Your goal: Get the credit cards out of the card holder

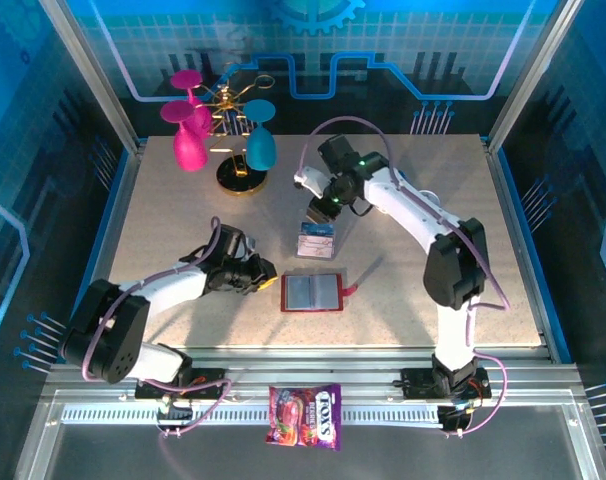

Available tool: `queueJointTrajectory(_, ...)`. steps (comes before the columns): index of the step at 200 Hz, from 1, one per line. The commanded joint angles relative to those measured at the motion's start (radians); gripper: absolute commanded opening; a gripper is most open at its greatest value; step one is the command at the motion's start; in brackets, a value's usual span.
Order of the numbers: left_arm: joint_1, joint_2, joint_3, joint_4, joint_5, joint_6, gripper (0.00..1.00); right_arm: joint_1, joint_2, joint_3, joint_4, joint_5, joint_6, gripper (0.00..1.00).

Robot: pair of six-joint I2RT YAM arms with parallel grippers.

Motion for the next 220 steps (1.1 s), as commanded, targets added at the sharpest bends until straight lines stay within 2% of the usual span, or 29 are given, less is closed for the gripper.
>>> queueJointTrajectory(1, -0.021, 0.037, 0.043, 0.033, 0.033, -0.004, 0.21, 0.013, -0.094, -0.146, 0.155, -0.13, 0.26, 0.28)
queueJointTrajectory(23, -0.039, 0.061, 0.051, 0.051, 0.033, -0.012, 0.21, 0.015, -0.191, -0.329, 0.319, -0.208, 0.454, 0.23)
queueJointTrajectory(51, -0.06, 0.085, 0.055, 0.059, 0.031, -0.015, 0.21, 0.028, -0.294, -0.533, 0.495, -0.249, 0.681, 0.18)
queueJointTrajectory(79, -0.082, 0.099, 0.048, 0.069, 0.03, -0.02, 0.2, 0.049, -0.361, -0.672, 0.548, -0.224, 0.836, 0.16)
queueJointTrajectory(103, -0.098, 0.101, 0.036, 0.068, 0.022, -0.025, 0.2, 0.057, -0.382, -0.755, 0.572, -0.255, 0.944, 0.16)
queueJointTrajectory(125, -0.109, 0.095, 0.017, 0.063, 0.008, -0.025, 0.16, 0.073, -0.376, -0.817, 0.626, -0.3, 1.002, 0.16)
queueJointTrajectory(146, -0.116, 0.077, -0.004, 0.052, -0.017, -0.028, 0.14, 0.098, -0.352, -0.842, 0.655, -0.329, 1.024, 0.2)
queueJointTrajectory(220, -0.119, 0.064, -0.043, 0.03, -0.044, -0.023, 0.12, 0.149, -0.231, -0.853, 0.737, -0.365, 1.107, 0.25)
